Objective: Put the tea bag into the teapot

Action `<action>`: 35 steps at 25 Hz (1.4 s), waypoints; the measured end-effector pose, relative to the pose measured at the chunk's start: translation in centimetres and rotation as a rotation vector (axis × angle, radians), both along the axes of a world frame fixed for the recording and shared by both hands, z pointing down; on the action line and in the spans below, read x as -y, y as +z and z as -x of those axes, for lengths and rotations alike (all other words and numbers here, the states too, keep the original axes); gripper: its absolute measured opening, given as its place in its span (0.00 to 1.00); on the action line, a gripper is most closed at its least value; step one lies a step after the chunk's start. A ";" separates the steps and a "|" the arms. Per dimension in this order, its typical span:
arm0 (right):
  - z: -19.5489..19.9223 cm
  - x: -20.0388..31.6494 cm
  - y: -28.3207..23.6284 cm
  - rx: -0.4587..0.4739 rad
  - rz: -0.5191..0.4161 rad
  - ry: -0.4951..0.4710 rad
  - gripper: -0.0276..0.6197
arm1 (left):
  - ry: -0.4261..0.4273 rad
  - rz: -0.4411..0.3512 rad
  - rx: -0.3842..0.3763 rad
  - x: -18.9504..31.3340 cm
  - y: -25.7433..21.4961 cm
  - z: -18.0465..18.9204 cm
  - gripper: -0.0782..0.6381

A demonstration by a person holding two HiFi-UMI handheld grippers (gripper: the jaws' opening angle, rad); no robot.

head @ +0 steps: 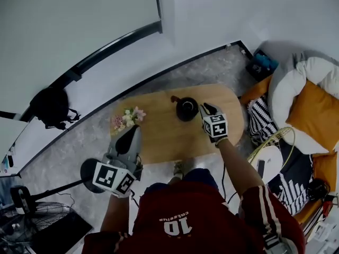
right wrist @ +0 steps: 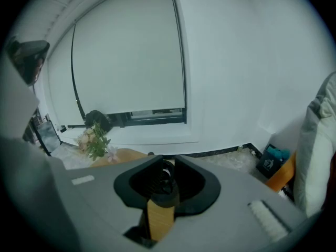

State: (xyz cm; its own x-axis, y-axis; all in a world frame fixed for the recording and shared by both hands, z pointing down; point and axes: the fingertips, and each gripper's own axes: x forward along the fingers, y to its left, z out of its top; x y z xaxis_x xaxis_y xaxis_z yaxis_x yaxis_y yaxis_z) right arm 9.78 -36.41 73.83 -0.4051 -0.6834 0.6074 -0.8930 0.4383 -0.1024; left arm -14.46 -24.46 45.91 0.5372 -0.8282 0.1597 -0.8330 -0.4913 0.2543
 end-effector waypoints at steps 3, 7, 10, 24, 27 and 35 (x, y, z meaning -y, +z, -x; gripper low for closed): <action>-2.7 -0.9 -1.7 -0.004 -0.020 0.048 0.15 | 0.038 -0.018 -0.003 0.2 -0.7 -1.5 0.11; -5.7 -2.9 -4.4 0.017 -0.045 0.127 0.14 | 0.098 -0.046 -0.015 0.7 -1.4 -3.7 0.11; -7.0 -5.0 -6.6 0.032 -0.069 0.156 0.14 | 0.143 -0.060 -0.015 1.1 -1.9 -5.4 0.11; -8.8 -9.4 -23.4 0.151 -0.364 0.233 0.14 | 0.305 -0.156 -0.036 2.4 -8.0 -12.0 0.11; -8.0 -10.5 -28.3 0.179 -0.451 0.200 0.14 | 0.331 -0.181 -0.042 2.1 -9.4 -12.6 0.11; -6.0 -13.7 -39.5 0.283 -0.664 0.175 0.11 | 0.330 -0.220 -0.043 1.7 -11.5 -12.4 0.11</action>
State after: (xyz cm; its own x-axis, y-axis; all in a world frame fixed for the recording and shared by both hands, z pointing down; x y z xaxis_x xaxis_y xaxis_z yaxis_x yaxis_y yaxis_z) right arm 15.76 -22.74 34.34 -0.3365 -0.9392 -0.0677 -0.9342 0.3420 -0.1014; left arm -2.02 -26.15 34.36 0.7827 -0.6217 -0.0303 -0.6121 -0.7775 0.1444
